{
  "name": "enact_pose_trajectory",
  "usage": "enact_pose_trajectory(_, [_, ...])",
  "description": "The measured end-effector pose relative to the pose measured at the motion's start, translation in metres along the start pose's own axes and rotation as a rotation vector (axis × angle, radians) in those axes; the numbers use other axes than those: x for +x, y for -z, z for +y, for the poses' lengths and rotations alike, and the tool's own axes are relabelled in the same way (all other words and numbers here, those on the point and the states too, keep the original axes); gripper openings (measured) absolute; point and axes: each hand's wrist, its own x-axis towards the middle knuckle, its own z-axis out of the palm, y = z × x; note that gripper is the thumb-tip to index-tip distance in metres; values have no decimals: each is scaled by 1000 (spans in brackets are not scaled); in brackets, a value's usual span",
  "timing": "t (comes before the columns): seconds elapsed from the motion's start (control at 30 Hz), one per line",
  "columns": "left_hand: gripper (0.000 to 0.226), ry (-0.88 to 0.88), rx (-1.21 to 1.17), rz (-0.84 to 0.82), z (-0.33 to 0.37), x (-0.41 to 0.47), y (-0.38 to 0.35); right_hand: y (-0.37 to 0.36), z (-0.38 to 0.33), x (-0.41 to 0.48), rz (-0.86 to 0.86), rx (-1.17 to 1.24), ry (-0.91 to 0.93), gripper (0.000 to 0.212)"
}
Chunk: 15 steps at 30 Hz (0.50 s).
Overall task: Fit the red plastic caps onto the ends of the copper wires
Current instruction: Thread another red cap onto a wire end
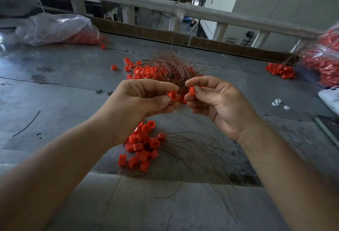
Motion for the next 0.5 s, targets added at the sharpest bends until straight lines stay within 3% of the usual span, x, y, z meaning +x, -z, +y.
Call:
enact_pose_trajectory(0.13, [24, 0, 12, -1, 0, 0, 0, -2, 0, -2, -18, 23, 17, 19])
enact_pose_trajectory(0.5, [18, -7, 26, 22, 0, 0, 1, -19, 4, -8, 27, -412, 345, 24])
